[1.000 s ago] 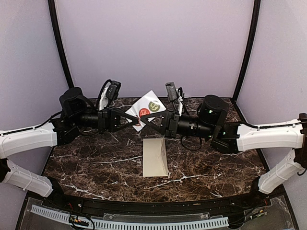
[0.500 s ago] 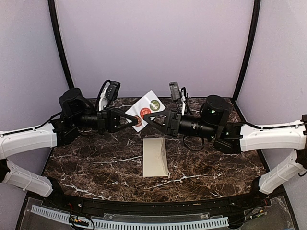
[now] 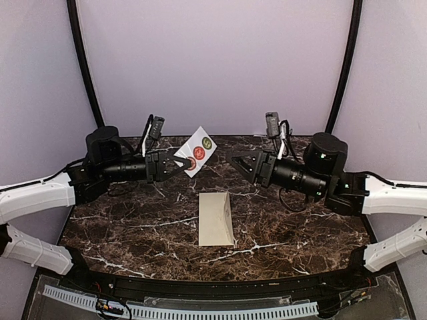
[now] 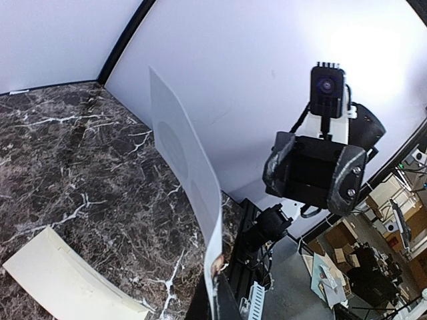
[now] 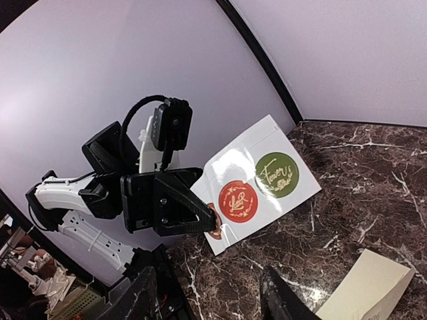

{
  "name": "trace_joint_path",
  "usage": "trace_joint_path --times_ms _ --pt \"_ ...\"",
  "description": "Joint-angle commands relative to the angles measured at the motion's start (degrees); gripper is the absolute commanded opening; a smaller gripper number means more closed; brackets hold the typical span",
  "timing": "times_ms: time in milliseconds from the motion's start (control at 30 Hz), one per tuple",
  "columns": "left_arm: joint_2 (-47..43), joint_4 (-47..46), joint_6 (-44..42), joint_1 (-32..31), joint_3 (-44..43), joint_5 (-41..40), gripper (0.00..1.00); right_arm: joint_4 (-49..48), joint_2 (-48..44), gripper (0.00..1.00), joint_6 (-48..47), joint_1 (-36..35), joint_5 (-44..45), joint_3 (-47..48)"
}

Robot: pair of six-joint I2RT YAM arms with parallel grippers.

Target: Place the letter into the envelope and seal it

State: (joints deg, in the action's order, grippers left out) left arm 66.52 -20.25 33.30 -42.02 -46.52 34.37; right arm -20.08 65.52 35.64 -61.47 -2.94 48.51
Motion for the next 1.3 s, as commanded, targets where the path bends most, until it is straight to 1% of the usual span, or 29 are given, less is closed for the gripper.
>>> trace_joint_path --times_ms 0,133,433,867,1267 --pt "1.5 4.2 2.7 -0.2 -2.2 -3.4 0.00 4.2 4.4 0.46 -2.3 -1.4 -0.3 4.7" --pt "2.6 4.3 3.4 -0.3 -2.4 -2.7 0.00 5.5 9.3 0.38 -3.1 -2.4 -2.1 8.6" --pt "3.9 4.9 3.5 -0.3 -3.2 -1.3 0.00 10.3 16.0 0.33 -3.0 -2.6 -0.9 14.2" --pt "4.9 5.5 3.0 -0.5 -4.0 0.3 0.00 11.8 18.1 0.27 -3.6 -2.6 0.3 16.7" --pt "5.1 5.4 3.2 -0.8 -4.3 0.8 0.00 13.1 18.7 0.27 -3.9 -2.6 1.8 17.5"
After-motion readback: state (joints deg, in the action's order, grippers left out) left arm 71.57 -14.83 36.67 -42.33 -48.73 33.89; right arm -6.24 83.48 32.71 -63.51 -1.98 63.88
